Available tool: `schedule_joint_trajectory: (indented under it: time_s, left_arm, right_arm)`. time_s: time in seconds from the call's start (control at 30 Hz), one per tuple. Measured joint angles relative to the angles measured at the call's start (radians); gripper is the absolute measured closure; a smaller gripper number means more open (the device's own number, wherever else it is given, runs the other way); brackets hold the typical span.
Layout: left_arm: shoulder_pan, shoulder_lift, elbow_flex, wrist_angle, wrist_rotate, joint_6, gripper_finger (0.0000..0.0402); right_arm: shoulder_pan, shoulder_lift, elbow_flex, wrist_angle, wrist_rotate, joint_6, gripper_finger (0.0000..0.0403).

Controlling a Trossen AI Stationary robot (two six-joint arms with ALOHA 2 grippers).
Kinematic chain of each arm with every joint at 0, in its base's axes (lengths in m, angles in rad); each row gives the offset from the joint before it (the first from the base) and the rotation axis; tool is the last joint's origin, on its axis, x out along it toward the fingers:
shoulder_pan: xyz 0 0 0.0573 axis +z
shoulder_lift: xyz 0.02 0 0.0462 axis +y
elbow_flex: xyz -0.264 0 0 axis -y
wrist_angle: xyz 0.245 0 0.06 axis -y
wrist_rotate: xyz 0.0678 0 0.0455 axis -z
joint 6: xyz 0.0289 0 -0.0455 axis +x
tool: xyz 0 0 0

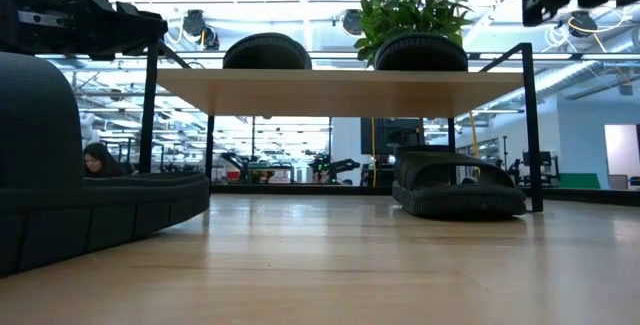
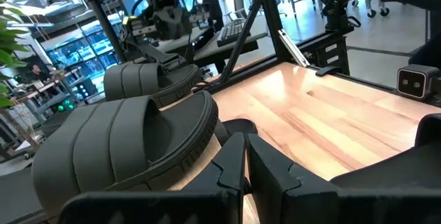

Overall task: Pick and place slides into the shelf
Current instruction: Put the black slide under the shelf

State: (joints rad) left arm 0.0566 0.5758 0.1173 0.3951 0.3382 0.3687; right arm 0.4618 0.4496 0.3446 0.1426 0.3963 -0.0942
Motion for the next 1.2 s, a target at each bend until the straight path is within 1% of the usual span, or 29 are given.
schedule_joint_trajectory:
  time_s: [0.07,0.27,0.3,0.4,0.47,0.53,0.6,0.67,0.77,0.83,1.07,1.13,1.2]
  left_arm:
    - [0.000,0.000,0.000,0.003,0.000,0.000,0.0376]
    - [0.000,0.000,0.000,0.005,0.000,0.003,0.0376]
    - [0.000,0.000,0.000,0.005,0.000,0.003,0.0376]
    - [0.000,0.000,0.000,0.010,0.000,0.008,0.0376]
    - [0.000,0.000,0.000,0.012,0.000,0.021,0.0376]
    - [0.000,0.000,0.000,0.019,-0.002,0.021,0.0376]
    - [0.000,0.000,0.000,0.019,-0.002,0.021,0.0376]
    - [0.000,0.000,0.000,0.019,-0.002,0.018,0.0376]
    - [0.000,0.000,0.000,0.019,-0.002,0.016,0.0376]
    - [0.000,0.000,0.000,0.019,-0.002,0.016,0.0376]
    - [0.000,0.000,0.000,0.029,-0.001,0.012,0.0376]
    - [0.000,0.000,0.000,0.030,0.023,0.004,0.0376]
    - [-0.005,0.000,0.000,0.033,0.088,0.028,0.0376]
  right_arm:
    - [-0.004,-0.022,-0.025,-0.003,0.027,-0.010,0.0403]
    - [-0.057,-0.137,-0.083,-0.010,0.014,-0.046,0.0403]
    - [-0.070,-0.158,-0.083,-0.016,-0.014,-0.046,0.0403]
    - [-0.090,-0.222,-0.083,-0.023,-0.168,-0.034,0.0403]
    - [-0.095,-0.257,-0.083,-0.061,-0.270,-0.002,0.0403]
    - [-0.096,-0.274,-0.083,-0.095,-0.349,0.048,0.0403]
    - [-0.090,-0.273,-0.088,-0.100,-0.393,0.109,0.0403]
    - [-0.079,-0.264,-0.109,-0.092,-0.398,0.142,0.0403]
    - [-0.066,-0.252,-0.157,-0.049,-0.388,0.150,0.0403]
    - [-0.057,-0.252,-0.187,0.003,-0.371,0.148,0.0403]
    - [-0.016,-0.251,-0.304,0.202,-0.387,0.110,0.0403]
    - [-0.008,-0.254,-0.326,0.245,-0.420,0.099,0.0403]
    - [-0.003,-0.251,-0.324,0.244,-0.437,0.106,0.0403]
